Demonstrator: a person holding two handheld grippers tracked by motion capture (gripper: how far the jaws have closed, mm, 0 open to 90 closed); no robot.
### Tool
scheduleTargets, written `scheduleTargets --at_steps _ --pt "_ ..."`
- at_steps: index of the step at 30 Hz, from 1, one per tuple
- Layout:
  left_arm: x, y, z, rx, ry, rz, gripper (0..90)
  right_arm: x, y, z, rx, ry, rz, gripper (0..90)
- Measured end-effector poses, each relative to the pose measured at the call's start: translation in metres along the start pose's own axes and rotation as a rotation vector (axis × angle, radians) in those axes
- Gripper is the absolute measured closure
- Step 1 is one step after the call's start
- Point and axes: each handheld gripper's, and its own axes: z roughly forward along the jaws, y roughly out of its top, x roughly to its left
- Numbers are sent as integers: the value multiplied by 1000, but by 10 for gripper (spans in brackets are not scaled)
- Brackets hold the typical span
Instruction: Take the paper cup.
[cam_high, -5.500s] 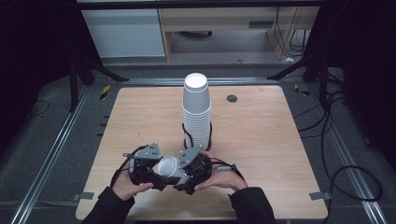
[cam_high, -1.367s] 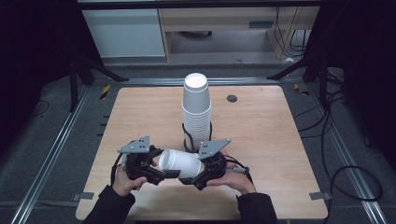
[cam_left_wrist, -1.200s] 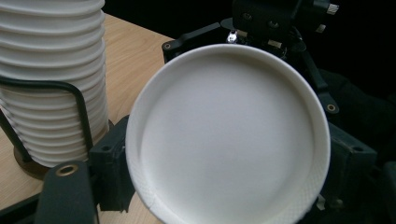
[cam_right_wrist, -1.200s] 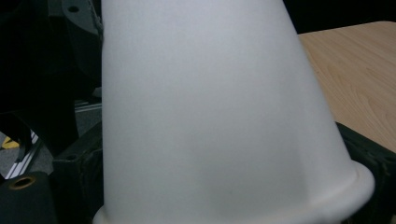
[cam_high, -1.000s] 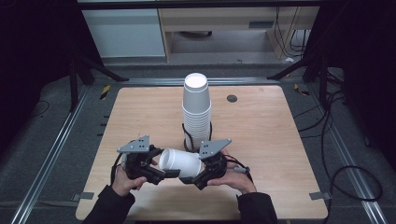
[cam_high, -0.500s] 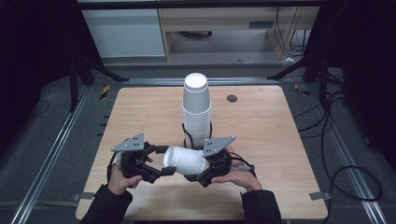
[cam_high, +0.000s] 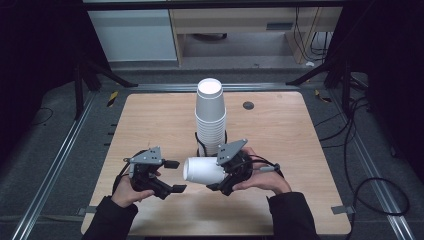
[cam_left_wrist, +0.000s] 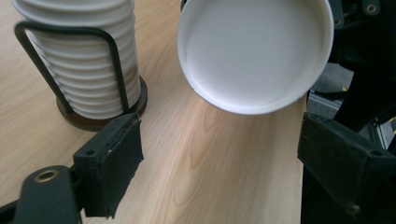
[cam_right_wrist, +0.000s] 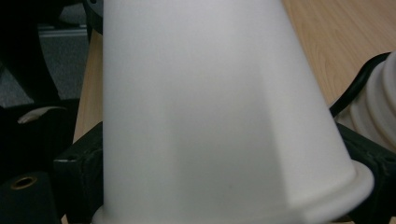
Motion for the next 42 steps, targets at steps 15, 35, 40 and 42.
scheduleTargets --at_steps 15,35,40,42 --pt "-6 -2 17 152 5 54 126 8 8 33 163 44 -81 86" --pt "-8 -3 22 204 -14 76 208 15 15 54 193 62 -111 85" --pt "-9 -3 23 213 -8 91 216 16 15 55 200 61 -112 82" --pt "-9 -3 23 213 -10 89 217 16 15 55 199 61 -111 80"
